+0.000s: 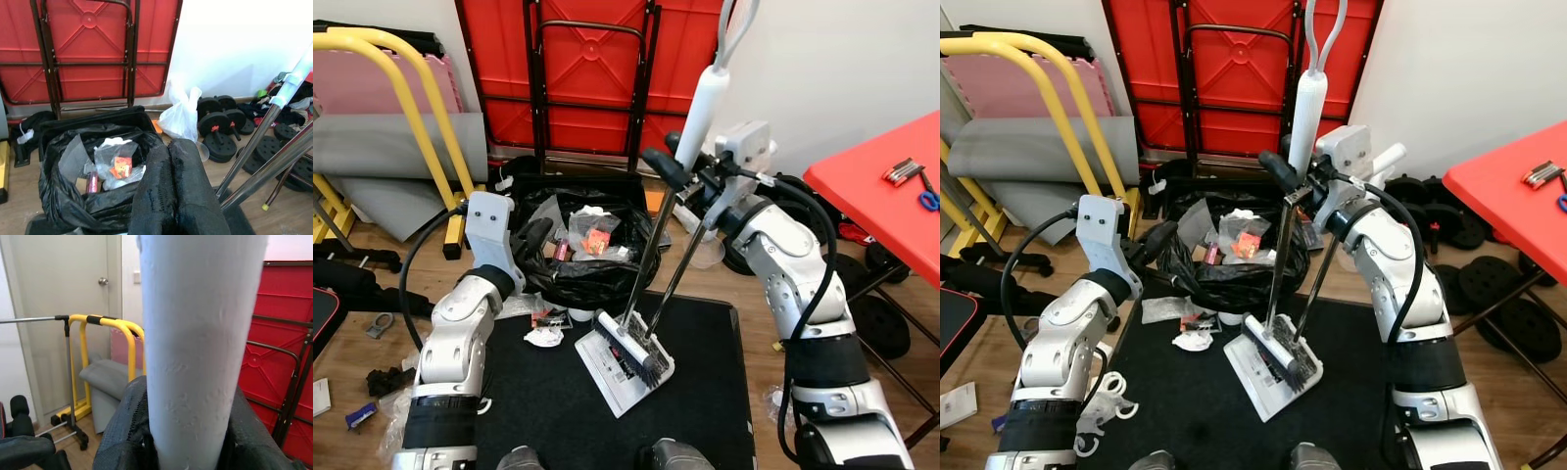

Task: Sweep floor

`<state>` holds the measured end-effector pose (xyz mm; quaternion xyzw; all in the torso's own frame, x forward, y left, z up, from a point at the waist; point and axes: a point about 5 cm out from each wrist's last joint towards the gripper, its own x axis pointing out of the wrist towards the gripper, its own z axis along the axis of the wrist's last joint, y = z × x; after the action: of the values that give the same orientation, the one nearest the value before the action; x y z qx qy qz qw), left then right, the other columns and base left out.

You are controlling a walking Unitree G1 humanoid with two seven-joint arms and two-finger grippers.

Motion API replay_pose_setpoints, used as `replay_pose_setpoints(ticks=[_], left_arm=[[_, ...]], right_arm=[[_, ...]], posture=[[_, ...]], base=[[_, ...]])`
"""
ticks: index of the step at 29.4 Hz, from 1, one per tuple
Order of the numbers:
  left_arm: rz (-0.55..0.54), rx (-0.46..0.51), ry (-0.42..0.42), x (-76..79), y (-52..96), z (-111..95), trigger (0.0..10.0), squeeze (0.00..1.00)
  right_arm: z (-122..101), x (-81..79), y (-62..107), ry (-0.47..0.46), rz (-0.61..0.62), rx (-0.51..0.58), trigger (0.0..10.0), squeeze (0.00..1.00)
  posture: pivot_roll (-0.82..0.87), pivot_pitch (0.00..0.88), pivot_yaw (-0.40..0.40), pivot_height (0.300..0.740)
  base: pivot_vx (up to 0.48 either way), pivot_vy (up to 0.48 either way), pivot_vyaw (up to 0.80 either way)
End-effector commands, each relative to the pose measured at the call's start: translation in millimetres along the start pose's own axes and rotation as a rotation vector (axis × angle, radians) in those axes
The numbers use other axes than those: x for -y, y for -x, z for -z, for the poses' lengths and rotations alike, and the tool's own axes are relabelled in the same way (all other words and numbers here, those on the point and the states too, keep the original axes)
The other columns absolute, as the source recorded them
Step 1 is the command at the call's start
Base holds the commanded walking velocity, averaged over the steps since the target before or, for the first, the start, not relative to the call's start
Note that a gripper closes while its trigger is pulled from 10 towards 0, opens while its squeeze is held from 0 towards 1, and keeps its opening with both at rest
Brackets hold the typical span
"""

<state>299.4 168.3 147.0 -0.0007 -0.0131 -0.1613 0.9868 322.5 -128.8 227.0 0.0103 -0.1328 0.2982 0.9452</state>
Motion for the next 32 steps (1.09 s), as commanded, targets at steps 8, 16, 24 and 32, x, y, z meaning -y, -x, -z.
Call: replay_pose_setpoints(ticks=[8, 16, 24, 32], left_arm=[[-0.091, -0.063, -0.016, 0.6, -0.7, 7, 10.0, 0.00], [-0.102, -0.080, -0.037, 3.5, -3.2, 8, 10.0, 0.00], [-0.077, -0.089, -0.065, 11.0, -8.8, 7, 10.0, 0.00], [-0.046, -0.098, -0.099, 17.7, -16.1, 5, 10.0, 0.00]], right_arm=[[-7, 6.0, 1.6, 0.027, 0.064, 0.053, 10.0, 0.00], [-13, -0.5, -1.9, -0.018, 0.048, 0.101, 10.0, 0.00], [-13, -2.3, -0.9, -0.032, 0.024, 0.102, 10.0, 0.00], [-10, -5.2, -1.4, -0.046, 0.028, 0.097, 10.0, 0.00]], posture=[[-0.14, 0.062, -0.131, 0.740], [-0.14, 0.065, -0.128, 0.740], [-0.14, 0.067, -0.125, 0.740], [-0.14, 0.068, -0.124, 0.740]], base=[[0.000, 0.000, 0.00], [0.000, 0.000, 0.00], [0.000, 0.000, 0.68], [0.000, 0.000, 0.80]])
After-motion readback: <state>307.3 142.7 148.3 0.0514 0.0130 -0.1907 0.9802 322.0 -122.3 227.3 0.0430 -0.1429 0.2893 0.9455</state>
